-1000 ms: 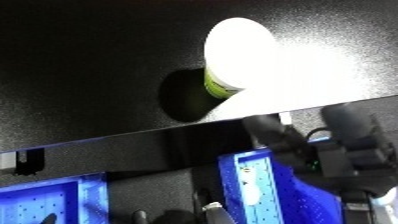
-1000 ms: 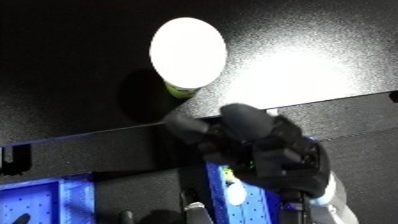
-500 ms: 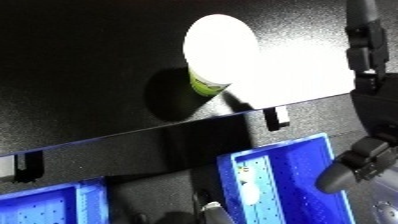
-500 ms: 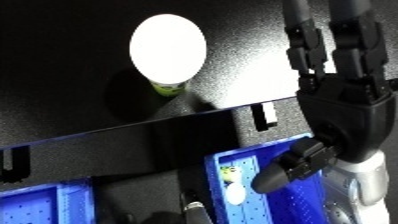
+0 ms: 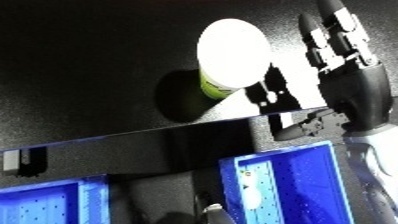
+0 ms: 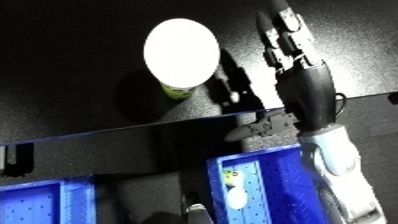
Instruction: Pick up the object and place it into the box
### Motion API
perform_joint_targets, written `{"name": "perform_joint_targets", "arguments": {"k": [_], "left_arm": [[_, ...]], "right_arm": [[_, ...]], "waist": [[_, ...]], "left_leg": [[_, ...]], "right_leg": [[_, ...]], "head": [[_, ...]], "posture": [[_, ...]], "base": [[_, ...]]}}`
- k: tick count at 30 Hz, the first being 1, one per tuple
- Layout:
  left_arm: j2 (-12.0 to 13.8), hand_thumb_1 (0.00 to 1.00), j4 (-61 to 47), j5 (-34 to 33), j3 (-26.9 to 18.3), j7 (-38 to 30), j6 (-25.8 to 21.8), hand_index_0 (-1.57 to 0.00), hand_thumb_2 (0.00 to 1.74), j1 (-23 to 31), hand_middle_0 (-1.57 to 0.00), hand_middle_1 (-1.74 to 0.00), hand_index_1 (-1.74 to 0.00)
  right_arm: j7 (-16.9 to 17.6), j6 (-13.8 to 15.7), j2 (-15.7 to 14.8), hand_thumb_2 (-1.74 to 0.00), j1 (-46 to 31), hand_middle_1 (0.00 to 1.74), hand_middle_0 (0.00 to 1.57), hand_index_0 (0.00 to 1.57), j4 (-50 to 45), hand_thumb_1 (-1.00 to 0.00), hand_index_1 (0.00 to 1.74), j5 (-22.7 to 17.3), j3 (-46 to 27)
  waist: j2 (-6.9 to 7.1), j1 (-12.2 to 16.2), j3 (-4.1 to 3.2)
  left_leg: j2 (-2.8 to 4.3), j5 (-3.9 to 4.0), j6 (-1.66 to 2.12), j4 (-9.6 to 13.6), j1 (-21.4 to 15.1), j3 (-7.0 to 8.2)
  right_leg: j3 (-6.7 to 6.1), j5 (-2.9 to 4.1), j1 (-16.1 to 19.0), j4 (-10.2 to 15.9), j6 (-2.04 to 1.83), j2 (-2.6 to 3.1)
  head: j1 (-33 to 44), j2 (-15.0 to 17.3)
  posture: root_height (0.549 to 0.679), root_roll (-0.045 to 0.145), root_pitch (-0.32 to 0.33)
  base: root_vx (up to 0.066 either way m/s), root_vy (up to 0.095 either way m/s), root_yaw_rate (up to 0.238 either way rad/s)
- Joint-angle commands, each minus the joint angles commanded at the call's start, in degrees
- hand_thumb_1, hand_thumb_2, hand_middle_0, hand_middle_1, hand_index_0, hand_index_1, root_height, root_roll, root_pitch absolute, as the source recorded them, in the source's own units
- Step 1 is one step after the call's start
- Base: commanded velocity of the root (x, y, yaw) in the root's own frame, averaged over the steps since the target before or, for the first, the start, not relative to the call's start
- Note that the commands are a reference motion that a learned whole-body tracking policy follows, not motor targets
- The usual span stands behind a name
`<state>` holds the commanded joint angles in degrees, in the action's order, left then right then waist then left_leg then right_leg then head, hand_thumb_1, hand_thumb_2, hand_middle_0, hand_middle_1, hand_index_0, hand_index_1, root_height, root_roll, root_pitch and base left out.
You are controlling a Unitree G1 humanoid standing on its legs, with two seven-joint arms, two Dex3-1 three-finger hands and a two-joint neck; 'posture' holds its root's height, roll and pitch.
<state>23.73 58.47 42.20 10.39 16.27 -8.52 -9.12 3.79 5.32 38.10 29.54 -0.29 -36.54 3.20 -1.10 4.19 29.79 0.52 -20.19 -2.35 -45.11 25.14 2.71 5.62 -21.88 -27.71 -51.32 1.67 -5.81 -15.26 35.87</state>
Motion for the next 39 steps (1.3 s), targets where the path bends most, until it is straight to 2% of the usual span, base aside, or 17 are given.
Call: {"name": "perform_joint_targets", "arguments": {"k": [9,19,28,36,39], "left_arm": [[0.3,0.0,0.3,-0.7,0.2,0.0,0.9,0.0,0.0,-0.1,0.0,0.0,0.0],[0.3,0.0,-0.2,-1.0,1.6,0.0,1.6,0.0,0.0,-0.9,0.0,0.0,0.0],[-0.2,0.0,-0.8,-1.2,2.3,-0.7,2.4,0.0,0.0,-1.4,0.0,0.0,0.0],[-0.5,0.0,-1.1,-1.4,2.5,-0.8,2.5,0.0,0.0,-1.3,0.0,0.0,0.0],[-0.6,0.0,-1.2,-1.3,2.6,-0.8,2.4,0.0,0.0,-1.3,0.0,0.0,0.0]], "right_arm": [[-0.7,-5.7,0.2,0.0,4.6,0.0,0.0,0.0,4.4,0.0,0.0,-1.4,4.3],[-1.9,-8.6,-0.8,0.0,10.7,0.0,0.0,0.0,7.5,0.0,0.0,-3.9,8.9],[-2.5,-10.7,-2.0,-0.78,14.4,0.78,0.71,0.71,8.3,-0.45,0.78,-4.6,11.2],[-2.3,-10.5,-1.9,-1.48,14.8,1.48,1.33,1.33,8.8,-0.85,1.48,-6.2,11.7],[-2.8,-10.0,-1.7,-1.48,14.6,1.48,1.33,1.33,8.7,-0.85,1.48,-7.2,11.4]], "waist": [[-0.35,-1.4,0.0],[-0.94,-2.5,0.0],[-1.4,-3.0,0.0],[-1.56,-2.9,0.0],[-1.59,-2.7,0.0]], "left_leg": [[-0.35,0.11,-0.09,-0.4,0.4,-0.6],[-0.6,0.38,-0.01,-0.6,0.8,-0.94],[-0.78,0.7,0.12,-0.3,0.9,-0.92],[-0.71,0.83,0.25,-0.1,1.1,-0.75],[-0.7,0.78,0.28,0.0,1.1,-0.68]], "right_leg": [[0.55,-0.27,-0.2,-0.6,0.37,-0.36],[0.5,-0.43,-0.7,-1.2,0.6,-0.55],[0.23,-0.37,-1.0,-1.3,0.65,-0.57],[-0.05,-0.24,-1.4,-1.3,0.6,-0.54],[-0.22,-0.2,-1.5,-1.2,0.57,-0.42]], "head": [[-3.3,-0.5],[-6.6,-0.8],[-9.1,-2.8],[-10.4,-3.9],[-11.1,-4.5]], "posture": [[0.621,0.052,0.0],[0.62,0.055,-0.001],[0.619,0.057,-0.001],[0.619,0.058,0.002],[0.619,0.058,0.004]], "base": [[0.009,-0.019,0.052],[0.0,0.003,0.035],[-0.01,0.012,0.022],[-0.016,0.008,0.006],[-0.011,0.005,-0.02]]}}
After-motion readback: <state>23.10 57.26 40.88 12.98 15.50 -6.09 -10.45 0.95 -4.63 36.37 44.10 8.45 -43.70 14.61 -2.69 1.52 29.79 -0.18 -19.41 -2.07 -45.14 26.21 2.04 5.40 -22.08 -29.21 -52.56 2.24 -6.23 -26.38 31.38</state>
